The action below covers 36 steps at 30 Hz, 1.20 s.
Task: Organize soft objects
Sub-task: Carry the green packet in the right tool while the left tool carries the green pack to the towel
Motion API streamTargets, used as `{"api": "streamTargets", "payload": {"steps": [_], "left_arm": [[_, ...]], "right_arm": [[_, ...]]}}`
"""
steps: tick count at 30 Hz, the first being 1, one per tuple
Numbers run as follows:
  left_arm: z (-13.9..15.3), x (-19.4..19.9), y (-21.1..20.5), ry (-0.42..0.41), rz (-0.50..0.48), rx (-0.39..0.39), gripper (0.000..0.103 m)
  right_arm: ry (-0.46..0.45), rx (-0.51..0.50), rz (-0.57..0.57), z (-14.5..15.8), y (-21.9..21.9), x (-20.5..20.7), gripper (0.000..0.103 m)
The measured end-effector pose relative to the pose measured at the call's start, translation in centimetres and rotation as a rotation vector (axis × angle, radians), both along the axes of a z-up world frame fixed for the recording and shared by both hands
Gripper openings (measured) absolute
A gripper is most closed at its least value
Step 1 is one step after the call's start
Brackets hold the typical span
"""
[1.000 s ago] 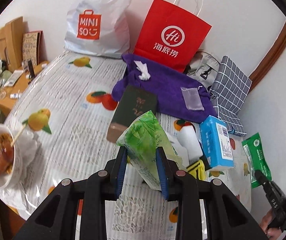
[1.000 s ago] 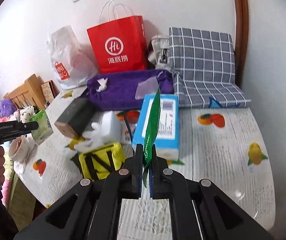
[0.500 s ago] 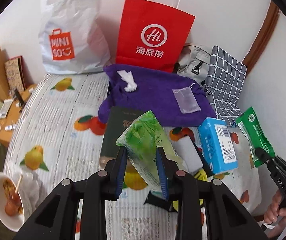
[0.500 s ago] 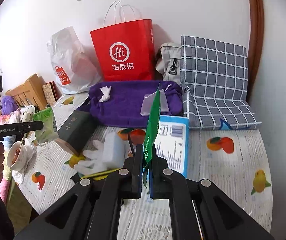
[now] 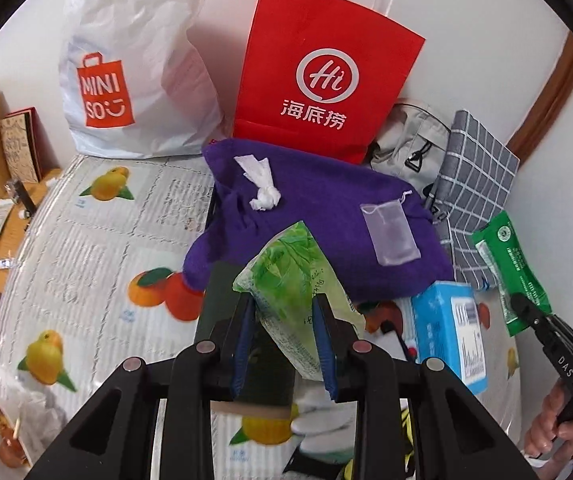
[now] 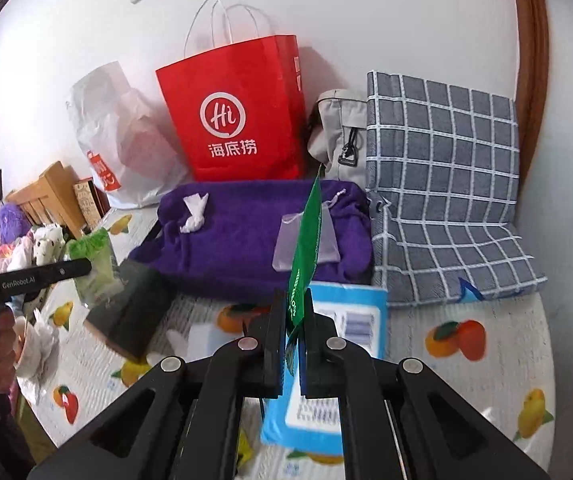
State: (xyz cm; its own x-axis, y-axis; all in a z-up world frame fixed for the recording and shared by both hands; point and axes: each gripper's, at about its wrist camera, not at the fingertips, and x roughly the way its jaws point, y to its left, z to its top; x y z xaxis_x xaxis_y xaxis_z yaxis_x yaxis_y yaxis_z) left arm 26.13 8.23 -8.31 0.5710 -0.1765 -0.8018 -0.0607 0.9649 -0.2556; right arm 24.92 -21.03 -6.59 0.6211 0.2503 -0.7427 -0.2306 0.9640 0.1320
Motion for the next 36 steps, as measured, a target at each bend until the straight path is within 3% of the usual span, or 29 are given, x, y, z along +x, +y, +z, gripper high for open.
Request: {"api": "streamTargets", "payload": {"steps": [20,36], "left_arm": [[-3.6,8.8,1.6,0.065,0.061,-0.084,0.028],[-7.5,12.2,1.3,0.155,0.07,-0.086,0.028]], "right_arm": [[0.047,0.049,0.084,-3.3,4.4,9.5,0.005],[0.194,0.05,0.173,-9.0,6.4,12.6,0.005]]}}
